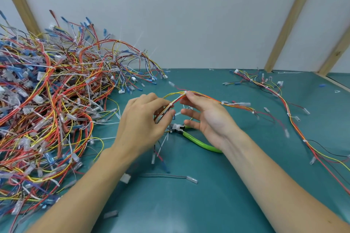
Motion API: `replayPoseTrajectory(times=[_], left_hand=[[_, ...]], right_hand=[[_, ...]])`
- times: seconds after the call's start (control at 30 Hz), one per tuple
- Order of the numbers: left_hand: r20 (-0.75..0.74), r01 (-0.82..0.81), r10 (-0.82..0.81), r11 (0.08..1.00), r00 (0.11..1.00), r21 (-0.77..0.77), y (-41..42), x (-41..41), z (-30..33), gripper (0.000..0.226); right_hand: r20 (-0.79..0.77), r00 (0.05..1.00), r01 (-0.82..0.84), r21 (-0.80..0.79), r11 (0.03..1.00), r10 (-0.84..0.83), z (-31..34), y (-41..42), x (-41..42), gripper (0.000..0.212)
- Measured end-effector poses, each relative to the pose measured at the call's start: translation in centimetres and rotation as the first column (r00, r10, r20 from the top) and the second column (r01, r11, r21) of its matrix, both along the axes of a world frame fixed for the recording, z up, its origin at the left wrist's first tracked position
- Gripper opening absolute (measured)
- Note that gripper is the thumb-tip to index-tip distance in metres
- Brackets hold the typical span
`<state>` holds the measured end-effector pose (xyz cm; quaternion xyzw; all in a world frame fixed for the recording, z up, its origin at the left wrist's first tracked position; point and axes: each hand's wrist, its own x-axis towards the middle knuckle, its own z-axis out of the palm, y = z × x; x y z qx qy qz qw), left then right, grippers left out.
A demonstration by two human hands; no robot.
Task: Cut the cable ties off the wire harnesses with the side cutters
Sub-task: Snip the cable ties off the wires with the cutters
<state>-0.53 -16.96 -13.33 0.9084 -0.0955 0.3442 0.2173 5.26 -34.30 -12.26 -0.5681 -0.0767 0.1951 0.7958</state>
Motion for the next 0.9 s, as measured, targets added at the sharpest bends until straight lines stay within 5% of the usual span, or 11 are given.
replayPoseTrajectory(times=[0.13,0.27,0.47,0.67,0.9], left_hand=[[-0.210,0.022,-0.032,0.998,0.977,-0.053,0.5,-0.1,0.1,0.039],[-0.380,0.173,-0.310,0.920,0.872,-0.353,0.6,-0.4,0.2,0.035],[-0.318,0.167,-0.366,0.843,0.875,-0.511,0.5,-0.2,0.4,0.017],[-0.072,0.047,-0.071,0.952,0.995,-0.302,0.2,0.0,-0.3,0.009],[-0.027,0.110,-0.122,0.957,0.992,-0.270,0.5,0.2,-0.5,0.010]], right_hand=[[-0.093,0.995,-0.027,0.129,0.991,0.039,0.2,-0.2,0.2,0.011],[-0.146,0.980,-0.107,0.201,0.974,0.138,0.1,-0.3,0.1,0.019],[-0.093,0.977,-0.177,0.154,0.972,0.192,-0.2,-0.3,0.2,0.018],[0.117,0.985,-0.108,-0.132,0.985,0.123,-0.9,0.6,-0.4,0.012],[0.241,0.970,0.025,-0.196,0.980,0.023,-1.4,1.4,-0.9,0.008]])
